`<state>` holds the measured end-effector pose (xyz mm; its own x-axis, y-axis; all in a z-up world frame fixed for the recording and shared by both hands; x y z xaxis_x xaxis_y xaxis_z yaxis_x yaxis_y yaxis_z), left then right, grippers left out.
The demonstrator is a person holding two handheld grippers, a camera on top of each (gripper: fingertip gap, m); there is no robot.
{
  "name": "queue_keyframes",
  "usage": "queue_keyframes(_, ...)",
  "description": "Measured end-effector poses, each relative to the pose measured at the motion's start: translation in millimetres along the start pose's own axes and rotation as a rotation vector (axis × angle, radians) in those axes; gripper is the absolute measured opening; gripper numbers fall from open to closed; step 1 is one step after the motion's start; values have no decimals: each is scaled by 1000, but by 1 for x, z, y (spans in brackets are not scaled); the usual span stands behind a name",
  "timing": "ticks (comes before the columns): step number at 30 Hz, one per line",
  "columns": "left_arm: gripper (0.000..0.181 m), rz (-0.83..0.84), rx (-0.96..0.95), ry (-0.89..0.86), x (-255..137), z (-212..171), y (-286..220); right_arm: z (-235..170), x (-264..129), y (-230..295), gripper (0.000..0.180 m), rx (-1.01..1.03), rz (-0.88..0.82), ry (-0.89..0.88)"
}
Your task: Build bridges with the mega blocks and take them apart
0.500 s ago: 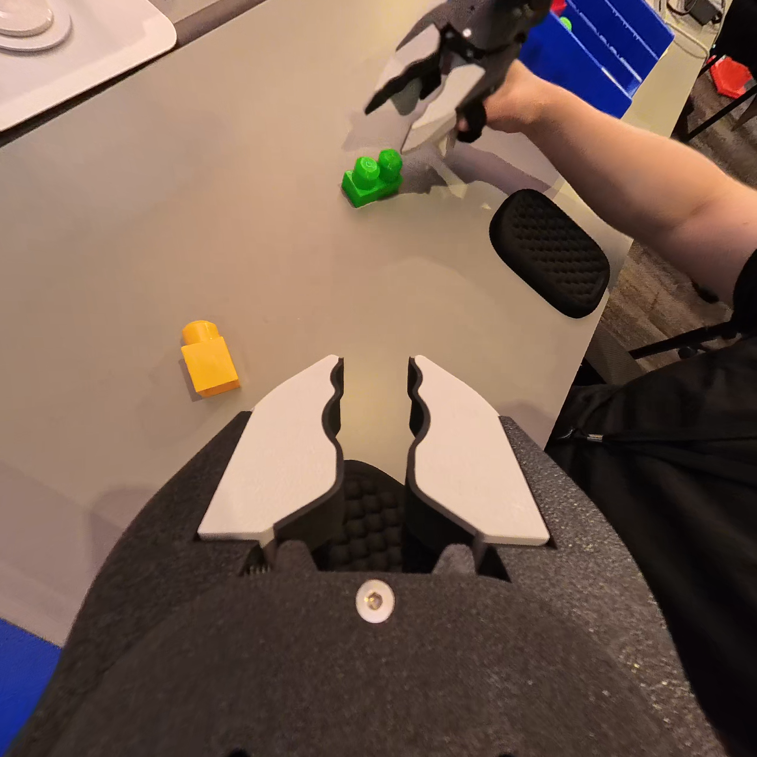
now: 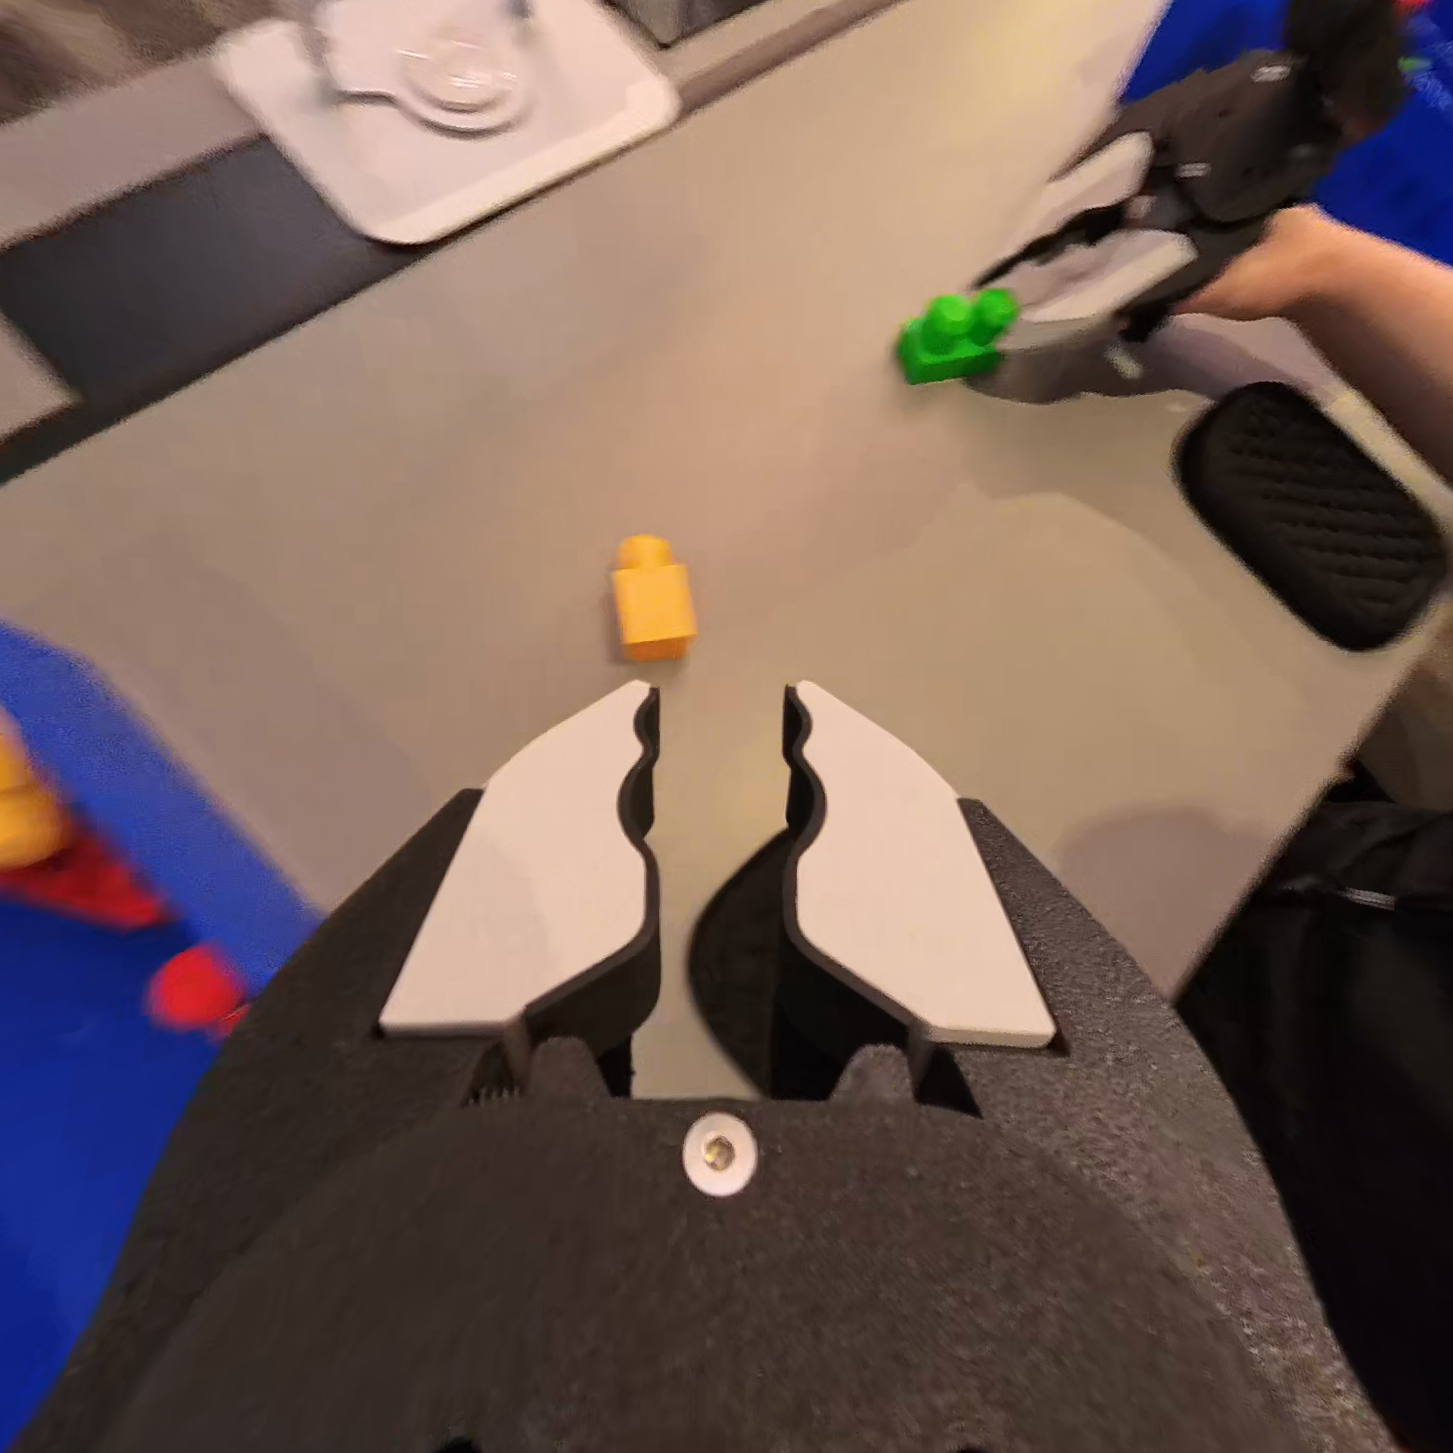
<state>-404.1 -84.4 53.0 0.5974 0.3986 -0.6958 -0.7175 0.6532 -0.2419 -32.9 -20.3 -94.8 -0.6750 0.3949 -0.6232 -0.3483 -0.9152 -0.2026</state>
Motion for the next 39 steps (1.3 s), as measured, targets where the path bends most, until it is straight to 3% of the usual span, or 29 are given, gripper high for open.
queue_keyframes(2, 37, 151, 17, -40, -24, -1, 31, 8, -3, 3, 54, 11, -2, -45)
queue_keyframes(7, 46, 586, -16, -138, -100, -5, 132, 37, -23, 14, 56, -8, -35, -151)
queue_keyframes(10, 45, 658, -92, -63, -106, -19, 186, 50, -28, 20, 56, 6, -24, -167)
queue_keyframes(13, 44, 721, -95, 23, -85, -28, 228, 63, -31, 30, 56, 25, 7, -197)
queue_keyframes(20, 35, 709, -610, 32, -28, -29, 302, 78, -38, 61, 57, 23, 19, -210)
queue_keyframes(24, 42, 682, -834, 45, -19, -31, 324, 76, -41, 73, 58, 17, 20, -205)
queue_keyframes(28, 43, 575, -1056, -82, -19, -24, 330, 71, -40, 81, 58, 25, 36, -213)
queue_keyframes(32, 48, 640, -1133, -75, -18, -27, 338, 66, -42, 85, 58, 21, 46, -220)
queue_keyframes(34, 62, 692, -1144, 1, -14, -34, 341, 65, -45, 86, 58, 19, 47, -227)
queue_keyframes(39, 67, 713, -1197, 44, 4, -36, 345, 61, -51, 90, 57, 25, 56, -251)
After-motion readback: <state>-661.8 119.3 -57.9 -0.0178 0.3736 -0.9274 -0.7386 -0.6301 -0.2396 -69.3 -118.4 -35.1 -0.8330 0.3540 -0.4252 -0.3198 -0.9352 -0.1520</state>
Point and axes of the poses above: each gripper's, where its closed fingertips meet, x out along the fingers, z out of its top, y = z × x across the jaws, the point moved 5 cm from there along -x, back along the fingers, and after that the axes turned 7 degrees about -x, right-handed, at the moved point
